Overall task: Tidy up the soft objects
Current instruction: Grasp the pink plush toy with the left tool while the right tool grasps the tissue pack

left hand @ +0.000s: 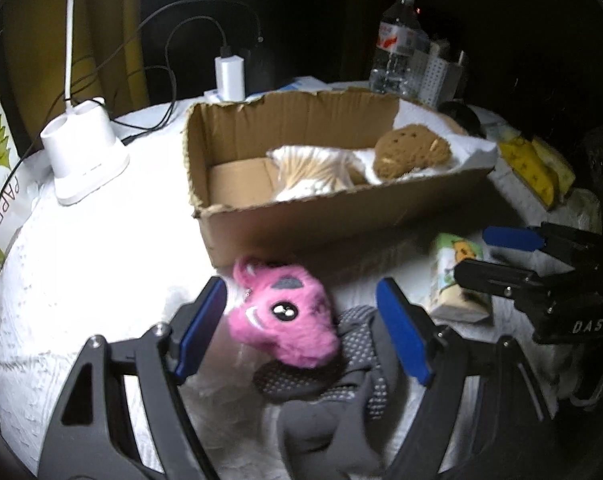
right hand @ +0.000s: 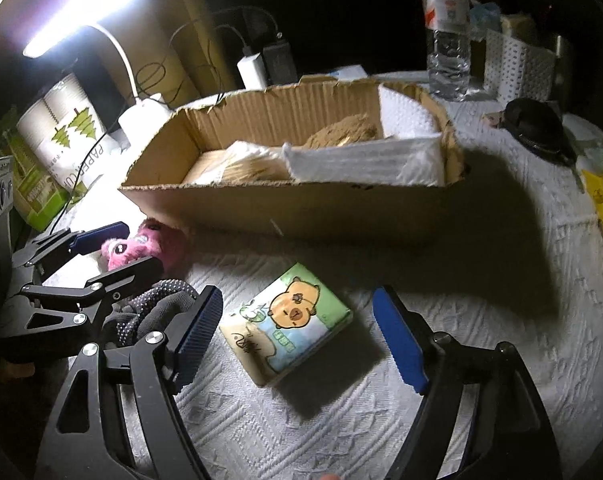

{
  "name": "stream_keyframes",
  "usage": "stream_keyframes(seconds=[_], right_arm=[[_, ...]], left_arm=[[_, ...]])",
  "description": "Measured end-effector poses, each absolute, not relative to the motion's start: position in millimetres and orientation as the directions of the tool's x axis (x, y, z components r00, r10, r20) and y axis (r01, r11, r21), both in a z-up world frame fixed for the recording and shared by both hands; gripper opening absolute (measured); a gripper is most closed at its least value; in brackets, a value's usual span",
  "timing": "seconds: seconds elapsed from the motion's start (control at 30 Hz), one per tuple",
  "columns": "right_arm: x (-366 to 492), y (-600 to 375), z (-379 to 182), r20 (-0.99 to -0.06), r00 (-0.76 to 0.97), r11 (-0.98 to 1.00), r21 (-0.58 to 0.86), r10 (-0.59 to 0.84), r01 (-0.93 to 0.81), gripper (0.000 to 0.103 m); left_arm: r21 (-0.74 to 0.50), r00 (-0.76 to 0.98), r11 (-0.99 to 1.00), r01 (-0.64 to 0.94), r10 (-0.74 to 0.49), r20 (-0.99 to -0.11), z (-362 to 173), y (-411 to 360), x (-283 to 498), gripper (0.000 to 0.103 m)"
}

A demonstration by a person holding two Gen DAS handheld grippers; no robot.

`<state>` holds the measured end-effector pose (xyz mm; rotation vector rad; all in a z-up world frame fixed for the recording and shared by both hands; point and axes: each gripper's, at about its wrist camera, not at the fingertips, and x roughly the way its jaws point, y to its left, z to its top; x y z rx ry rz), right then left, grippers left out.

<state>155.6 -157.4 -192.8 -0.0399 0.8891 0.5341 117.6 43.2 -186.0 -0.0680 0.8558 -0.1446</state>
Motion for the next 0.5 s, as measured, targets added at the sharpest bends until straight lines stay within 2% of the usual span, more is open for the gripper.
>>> stream_keyframes(seconds=[0.17,0.2,0.23,0.3,0.47,0.5], right_arm=[[158,-149,-203,-0.773,0.478,0.868,0.183,0.418,-0.462,0.08],[159,-148,-206,-0.78,0.468,0.867,0.185,0.415,-0.462,0.08],[159,-147,-209,-0.787,0.454,0.865,0.192,0.418,-0.464,0.08],[159,-147,-212,-0.789,0.441,0.861,0.208,0.428,-0.464,0.08],[159,-145,-211,-0.788,0.443,0.862,0.209,0.428,-0.462,0.079],[159,-143,-211,-0.789,0.444,0.862,0.201,0.424,-0.465,0.073]], left_arm=[[-0.096,0.631,0.99,0.101,-0.138,-0.763,-193,44,121,0.077],[-0.096,0.632,0.991,0.098,-0.137,-0.763,-194,45,121,0.075],[-0.096,0.633,0.991,0.097,-0.136,-0.762,-194,46,120,0.065],[-0.095,0.626,0.991,0.093,-0.133,-0.769,-195,47,121,0.052],[-0.101,0.627,0.99,0.098,-0.141,-0.766,-193,50,118,0.045],[-0.107,0.628,0.989,0.099,-0.146,-0.764,-192,51,117,0.044]])
